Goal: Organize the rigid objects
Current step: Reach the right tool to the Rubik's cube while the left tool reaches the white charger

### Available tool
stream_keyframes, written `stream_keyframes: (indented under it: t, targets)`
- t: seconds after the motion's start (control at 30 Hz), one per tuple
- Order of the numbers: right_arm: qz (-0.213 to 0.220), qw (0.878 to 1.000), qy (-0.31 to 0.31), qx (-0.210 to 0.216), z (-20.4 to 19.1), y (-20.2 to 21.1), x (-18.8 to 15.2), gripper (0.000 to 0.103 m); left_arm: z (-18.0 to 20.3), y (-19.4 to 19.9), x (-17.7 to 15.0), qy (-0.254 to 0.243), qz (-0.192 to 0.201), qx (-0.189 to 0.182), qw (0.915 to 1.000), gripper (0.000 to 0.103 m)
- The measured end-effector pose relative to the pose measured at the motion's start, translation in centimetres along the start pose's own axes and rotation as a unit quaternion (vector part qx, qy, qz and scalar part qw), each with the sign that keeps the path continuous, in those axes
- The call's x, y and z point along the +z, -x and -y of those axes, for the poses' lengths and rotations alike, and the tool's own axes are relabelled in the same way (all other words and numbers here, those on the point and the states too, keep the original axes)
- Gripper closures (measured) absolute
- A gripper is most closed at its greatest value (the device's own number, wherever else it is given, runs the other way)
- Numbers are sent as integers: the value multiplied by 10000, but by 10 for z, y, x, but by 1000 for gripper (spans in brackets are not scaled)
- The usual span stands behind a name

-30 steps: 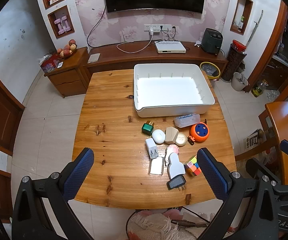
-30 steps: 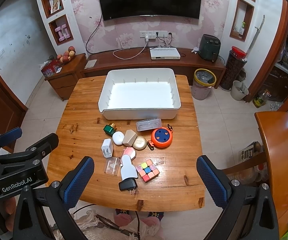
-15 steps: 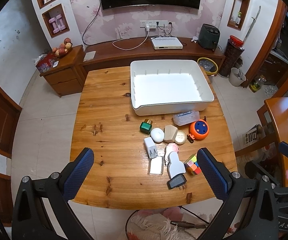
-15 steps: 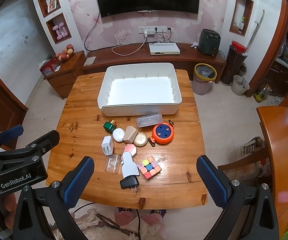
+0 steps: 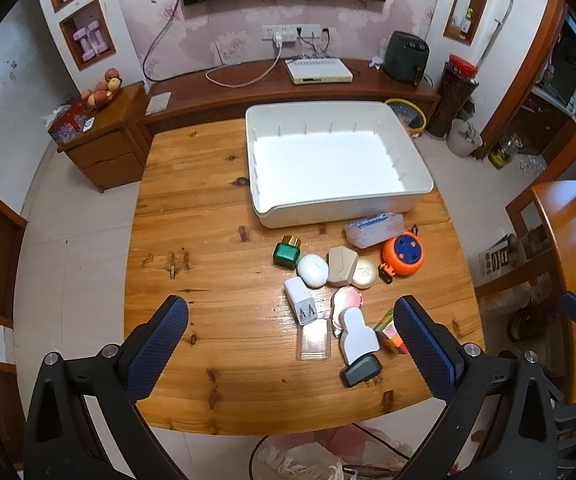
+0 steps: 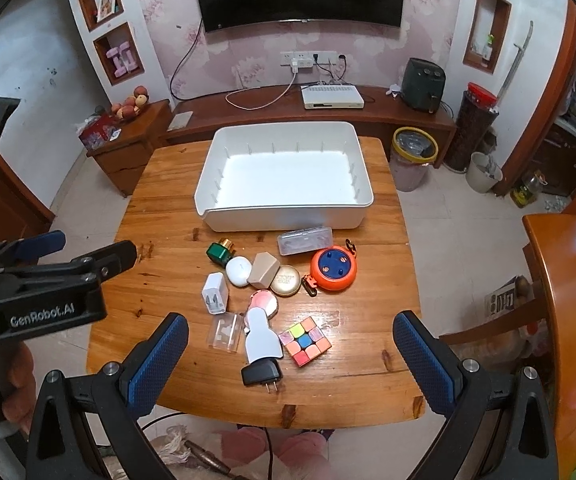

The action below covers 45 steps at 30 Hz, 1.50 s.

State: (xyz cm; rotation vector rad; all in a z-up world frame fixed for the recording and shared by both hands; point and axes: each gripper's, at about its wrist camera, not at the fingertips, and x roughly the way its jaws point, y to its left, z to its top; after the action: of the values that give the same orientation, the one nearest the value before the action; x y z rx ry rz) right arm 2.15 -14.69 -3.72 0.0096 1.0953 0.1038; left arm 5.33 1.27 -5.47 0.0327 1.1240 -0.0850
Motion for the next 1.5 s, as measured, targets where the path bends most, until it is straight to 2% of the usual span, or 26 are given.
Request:
stream_keyframes:
  t: [0.3,0.7,1.0,1.37,1.5]
  targets:
    - [-146,9988,-462,-113,9,-35,-13,1,-7,-39,0,-179,-376,35,9991,1]
    - [-271,9922,-1175,-328,15,-75,-43,1,-22,-80,0,-387,-653,-24,9971,1]
    - [-513,9816,-1826,-239,29,-99,-73,1,-37,-117,-5,-212,-1010,-166,9945,1]
    - [-283,9832,-1780,-281,41,-131,-91,1,-31,-164,-13,182,-1423,-234,9894,1]
    - [-306,9916,-1187,-412,36,-157,-84,7,-27,-183,-9,398,-1700,-219,9844,1]
